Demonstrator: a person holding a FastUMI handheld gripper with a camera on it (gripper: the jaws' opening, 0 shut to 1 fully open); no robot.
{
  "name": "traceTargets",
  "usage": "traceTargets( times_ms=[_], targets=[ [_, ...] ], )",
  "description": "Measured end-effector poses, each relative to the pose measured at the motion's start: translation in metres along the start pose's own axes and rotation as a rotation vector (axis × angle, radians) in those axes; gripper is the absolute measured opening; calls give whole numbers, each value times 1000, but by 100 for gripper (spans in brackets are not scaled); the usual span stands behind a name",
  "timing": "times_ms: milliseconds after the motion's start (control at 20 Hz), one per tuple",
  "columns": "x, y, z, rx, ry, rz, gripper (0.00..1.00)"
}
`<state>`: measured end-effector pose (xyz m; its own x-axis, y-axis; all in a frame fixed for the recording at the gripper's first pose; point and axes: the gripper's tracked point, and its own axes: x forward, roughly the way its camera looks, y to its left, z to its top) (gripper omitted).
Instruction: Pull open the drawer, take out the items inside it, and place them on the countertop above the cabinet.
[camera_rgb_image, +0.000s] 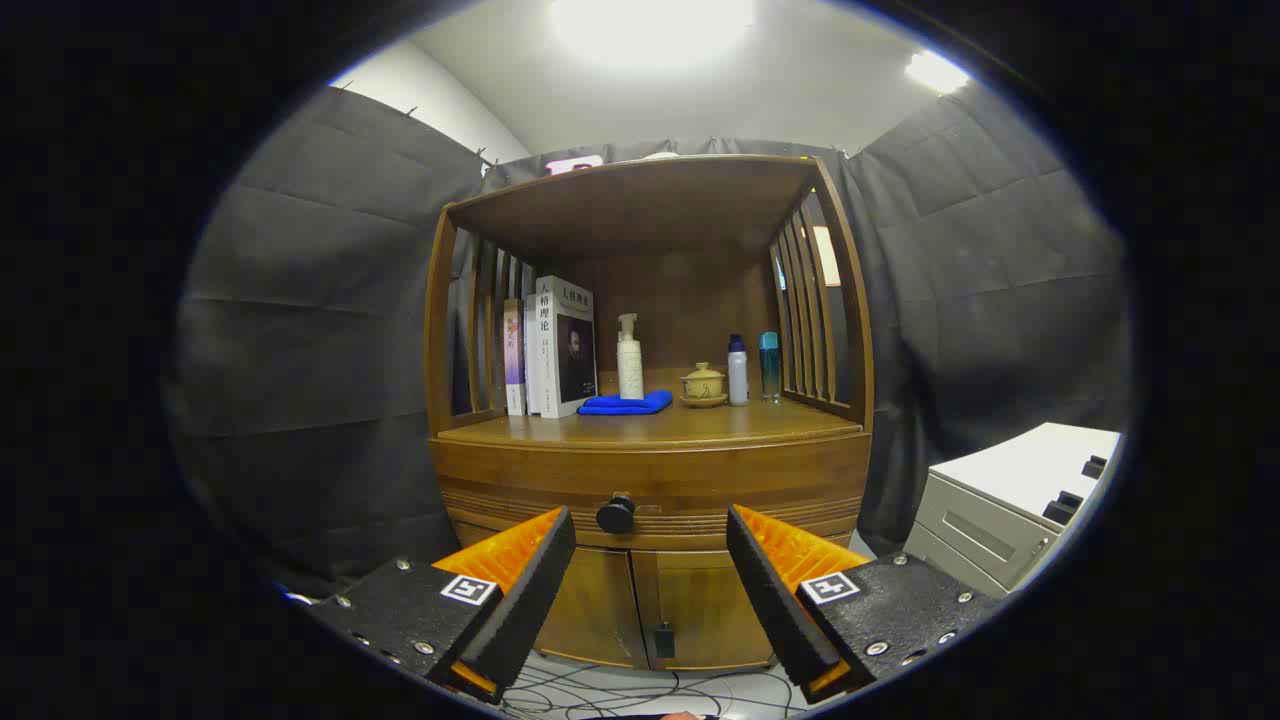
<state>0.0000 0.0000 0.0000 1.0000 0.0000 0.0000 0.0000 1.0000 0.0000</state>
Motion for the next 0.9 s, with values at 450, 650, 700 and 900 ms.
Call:
traceTargets(
  times_ms=[450,650,700,900],
  targets=[
    [0,3,-10,1,30,9,95],
    [-1,4,-10,4,29,8,95],
    [-1,4,-10,3,31,9,95],
    [-1,4,-13,12,37,15,95]
  ],
)
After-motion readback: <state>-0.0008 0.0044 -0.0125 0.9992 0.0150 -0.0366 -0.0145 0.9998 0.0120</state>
